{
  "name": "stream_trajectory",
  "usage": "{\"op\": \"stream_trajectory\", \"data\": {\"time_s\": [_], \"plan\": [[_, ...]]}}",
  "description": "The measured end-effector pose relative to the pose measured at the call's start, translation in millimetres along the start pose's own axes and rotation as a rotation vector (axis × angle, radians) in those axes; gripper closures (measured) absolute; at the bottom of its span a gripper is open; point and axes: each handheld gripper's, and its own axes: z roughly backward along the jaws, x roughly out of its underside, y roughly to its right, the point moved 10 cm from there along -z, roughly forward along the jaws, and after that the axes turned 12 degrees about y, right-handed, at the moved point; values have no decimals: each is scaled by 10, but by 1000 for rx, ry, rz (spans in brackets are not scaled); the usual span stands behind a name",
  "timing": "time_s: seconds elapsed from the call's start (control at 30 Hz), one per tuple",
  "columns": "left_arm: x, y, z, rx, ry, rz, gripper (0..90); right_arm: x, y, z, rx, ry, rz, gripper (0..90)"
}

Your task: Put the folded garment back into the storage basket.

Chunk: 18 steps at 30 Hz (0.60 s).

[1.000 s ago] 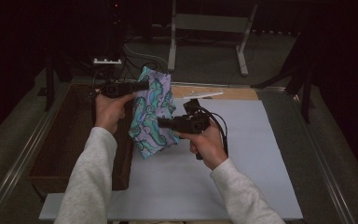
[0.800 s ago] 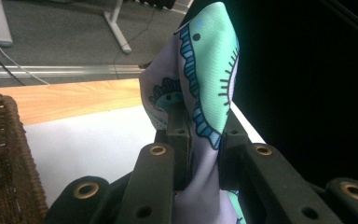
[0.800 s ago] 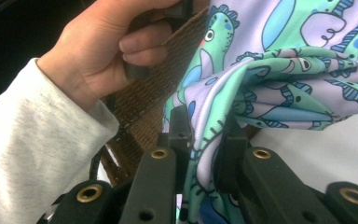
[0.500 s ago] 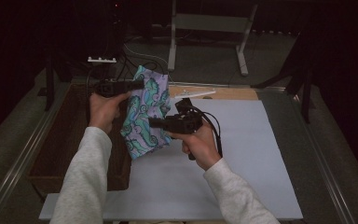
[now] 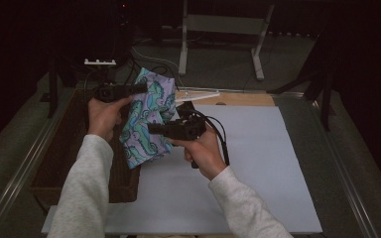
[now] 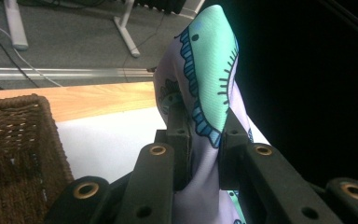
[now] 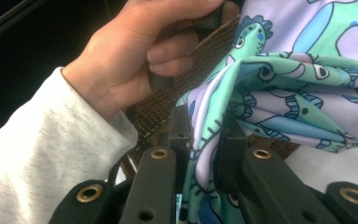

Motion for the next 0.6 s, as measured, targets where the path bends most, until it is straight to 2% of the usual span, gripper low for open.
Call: {"op": "stream_trajectory", "data": {"time_s": [0.03, 0.1, 0.17, 0.23, 0.33, 0.6], "plan": [[-3, -2, 7, 0, 1, 0, 800, 5, 6, 1, -10, -6, 20, 802], [-5, -9, 22, -1, -1, -1, 799, -6, -33, -39, -5, 1, 2, 802], [-8, -20, 46, -5, -4, -6, 800, -5, -43, -53, -11, -3, 14, 802], [-18, -31, 73, -9, -1, -5, 799, -13, -76, -81, -6, -1, -6, 802], [-35, -60, 121, -15, 1, -6, 800, -9, -95, -109, -19, -4, 12, 802], [-58, -104, 186, -21, 5, -2, 800, -4, -148, -198, -23, -8, 13, 802]]}}
